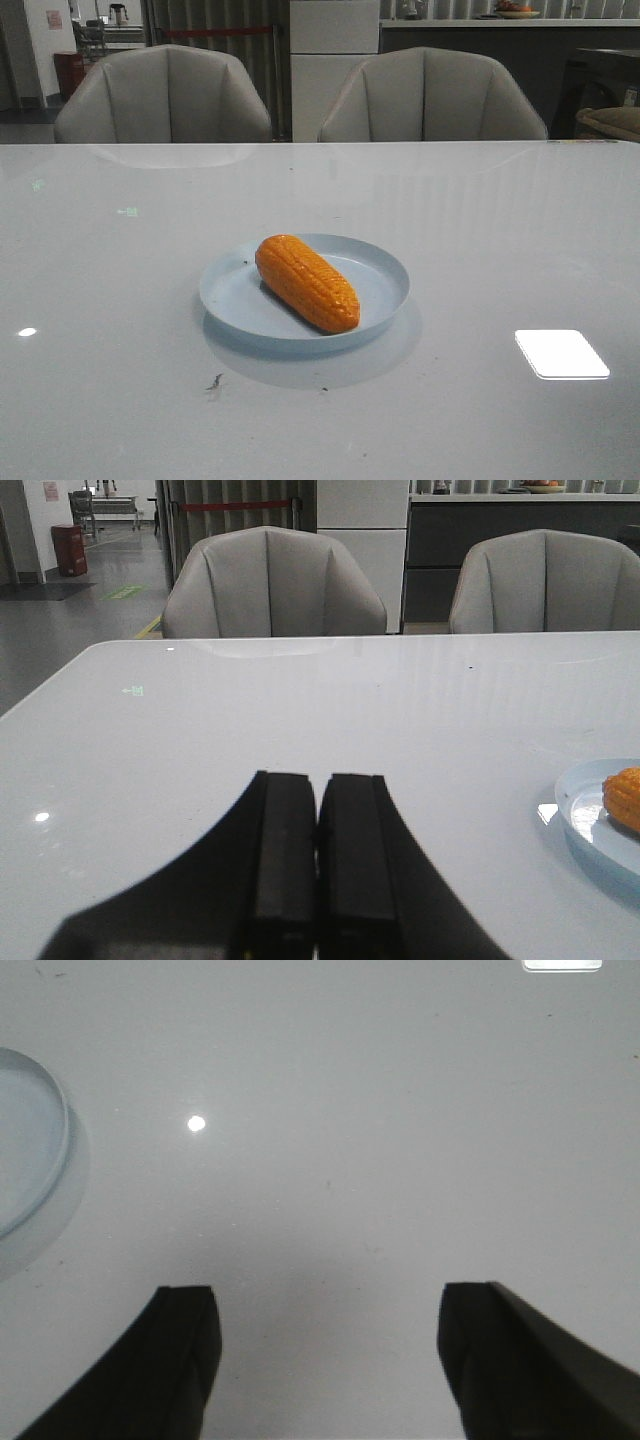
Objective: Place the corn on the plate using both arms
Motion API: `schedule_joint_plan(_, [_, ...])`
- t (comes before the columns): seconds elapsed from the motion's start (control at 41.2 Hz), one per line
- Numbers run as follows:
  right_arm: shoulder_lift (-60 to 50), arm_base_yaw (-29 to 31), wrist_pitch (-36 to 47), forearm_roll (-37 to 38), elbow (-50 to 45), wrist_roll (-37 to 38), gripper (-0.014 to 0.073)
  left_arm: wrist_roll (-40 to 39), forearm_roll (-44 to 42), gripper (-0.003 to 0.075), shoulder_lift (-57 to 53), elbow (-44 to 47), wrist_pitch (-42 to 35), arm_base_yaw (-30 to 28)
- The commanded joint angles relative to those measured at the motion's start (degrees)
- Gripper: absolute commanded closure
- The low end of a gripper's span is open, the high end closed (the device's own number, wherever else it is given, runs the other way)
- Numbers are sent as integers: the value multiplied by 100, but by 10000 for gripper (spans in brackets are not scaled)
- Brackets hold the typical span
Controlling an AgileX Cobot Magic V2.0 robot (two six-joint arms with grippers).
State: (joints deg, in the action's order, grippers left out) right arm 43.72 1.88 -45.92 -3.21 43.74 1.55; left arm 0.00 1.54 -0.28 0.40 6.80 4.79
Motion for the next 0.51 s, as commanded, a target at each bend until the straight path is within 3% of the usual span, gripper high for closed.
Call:
schedule_joint_plan(0.0, [-335, -57, 604, 159, -152, -4, 102, -78, 40, 622, 14, 5, -458, -14])
schedule_joint_plan(0.219, [-1281, -627, 2809, 321, -1554, -4, 578, -78, 40, 622, 14, 5, -458, -14])
schedule_joint_plan(0.34, [-2048, -979, 4198, 587, -2609, -4, 566, -78, 40, 622, 14, 5, -458, -14])
schedule_joint_plan(0.486, [-3090, -979, 5116, 441, -3915, -4, 567, -78, 40, 622, 14, 5, -458, -14])
